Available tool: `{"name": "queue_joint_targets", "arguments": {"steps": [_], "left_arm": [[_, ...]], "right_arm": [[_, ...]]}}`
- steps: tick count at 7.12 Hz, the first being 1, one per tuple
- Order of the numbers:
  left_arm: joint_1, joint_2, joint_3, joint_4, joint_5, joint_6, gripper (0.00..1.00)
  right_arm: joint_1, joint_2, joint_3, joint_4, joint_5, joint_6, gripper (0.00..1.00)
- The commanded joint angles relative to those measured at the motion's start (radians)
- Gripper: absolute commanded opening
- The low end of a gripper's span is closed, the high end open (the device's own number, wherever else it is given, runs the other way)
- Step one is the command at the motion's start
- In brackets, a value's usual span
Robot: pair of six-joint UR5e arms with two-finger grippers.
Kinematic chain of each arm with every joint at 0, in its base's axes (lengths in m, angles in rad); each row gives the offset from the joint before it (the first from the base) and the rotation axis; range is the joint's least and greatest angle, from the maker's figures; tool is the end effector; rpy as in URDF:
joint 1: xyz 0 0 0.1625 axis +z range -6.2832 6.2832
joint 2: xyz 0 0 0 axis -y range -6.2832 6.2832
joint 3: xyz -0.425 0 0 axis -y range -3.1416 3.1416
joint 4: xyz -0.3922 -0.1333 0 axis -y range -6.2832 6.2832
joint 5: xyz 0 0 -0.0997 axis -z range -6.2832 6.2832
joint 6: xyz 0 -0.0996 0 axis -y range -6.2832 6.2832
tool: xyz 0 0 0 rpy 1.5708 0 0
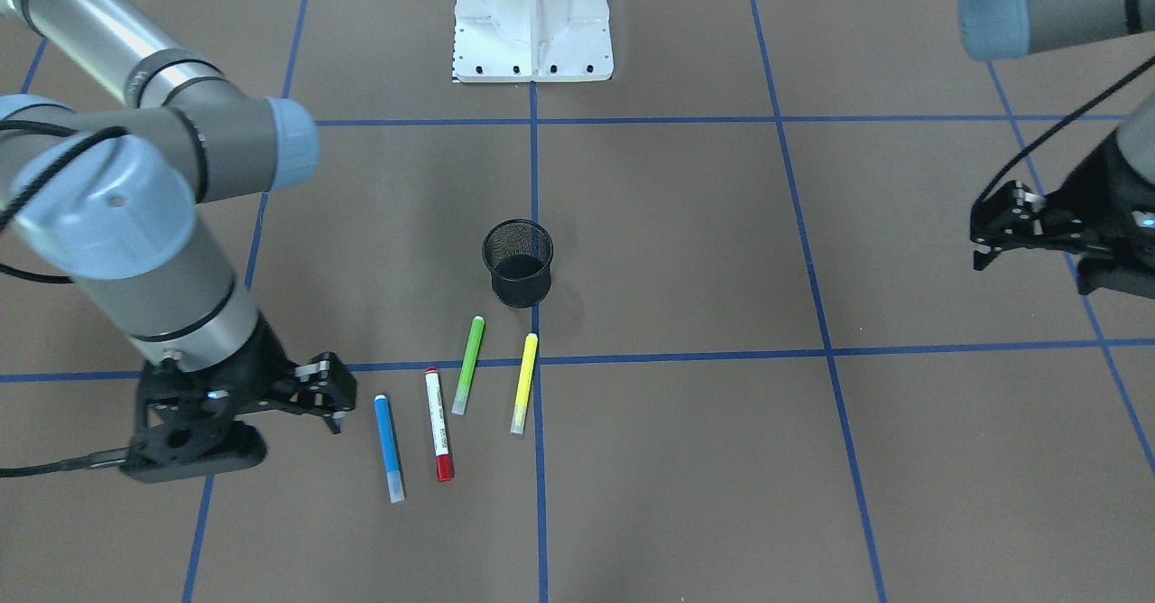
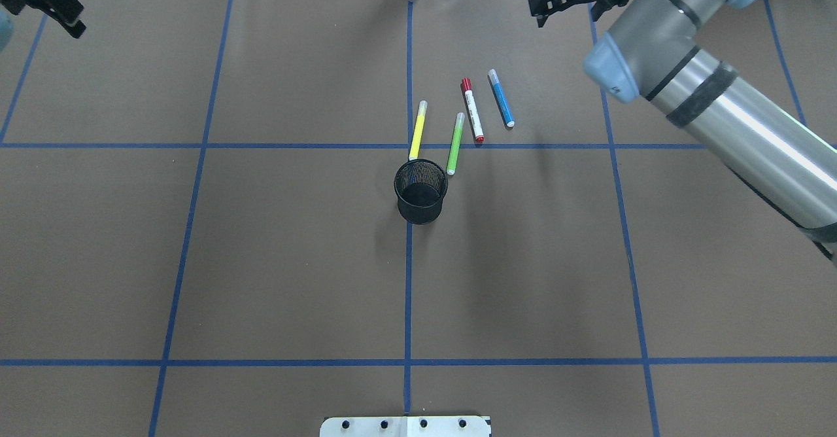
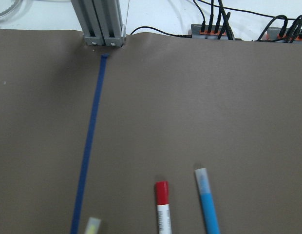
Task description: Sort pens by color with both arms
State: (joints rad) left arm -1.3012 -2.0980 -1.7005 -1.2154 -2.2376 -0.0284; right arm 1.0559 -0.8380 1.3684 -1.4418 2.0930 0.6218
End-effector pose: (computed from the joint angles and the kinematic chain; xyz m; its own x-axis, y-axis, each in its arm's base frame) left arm 0.1021 -0.6387 0.3354 0.7154 0.3600 -0.5988 -0.2341 0.9310 0.2801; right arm -0.2987 -0.6977 0.2871 0.7176 -0.1624 0.6773 -0.0354 0.9627 0.2683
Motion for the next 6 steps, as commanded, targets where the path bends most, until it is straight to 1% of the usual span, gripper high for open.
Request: {"name": "queue_joint_targets", "arguments": {"steps": [1, 2, 3, 4, 5, 6], "left_arm": [[-0.114, 0.048, 0.089, -0.003, -0.016, 0.166, 0.99], [-0.15, 0.085, 0.114, -0.027, -0.029, 0.17, 0.99], [-0.186, 0.16, 0.139, -0.12, -0.058, 0.2, 0.99], [-0.21, 0.211, 0.18, -0.207, -0.094, 0.211, 0.99], [-0.217, 0.284, 0.185, -0.287, -0.102, 0.211, 0.99], [-0.233, 0.324, 0.182, -0.309, -0.103, 0.211, 0.99]], "right_arm": [[0.145, -0.137, 0.008, -0.002, 0.099, -0.288, 0.99], [0.207, -0.197, 0.011, -0.002, 0.128, -0.427, 0.99], [0.261, -0.26, 0.012, -0.002, 0.148, -0.533, 0.99], [0.303, -0.321, 0.014, 0.001, 0.15, -0.63, 0.99], [0.349, -0.381, 0.017, 0.001, 0.194, -0.704, 0.99], [0.41, -0.451, 0.035, 0.004, 0.235, -0.715, 0.99]]}}
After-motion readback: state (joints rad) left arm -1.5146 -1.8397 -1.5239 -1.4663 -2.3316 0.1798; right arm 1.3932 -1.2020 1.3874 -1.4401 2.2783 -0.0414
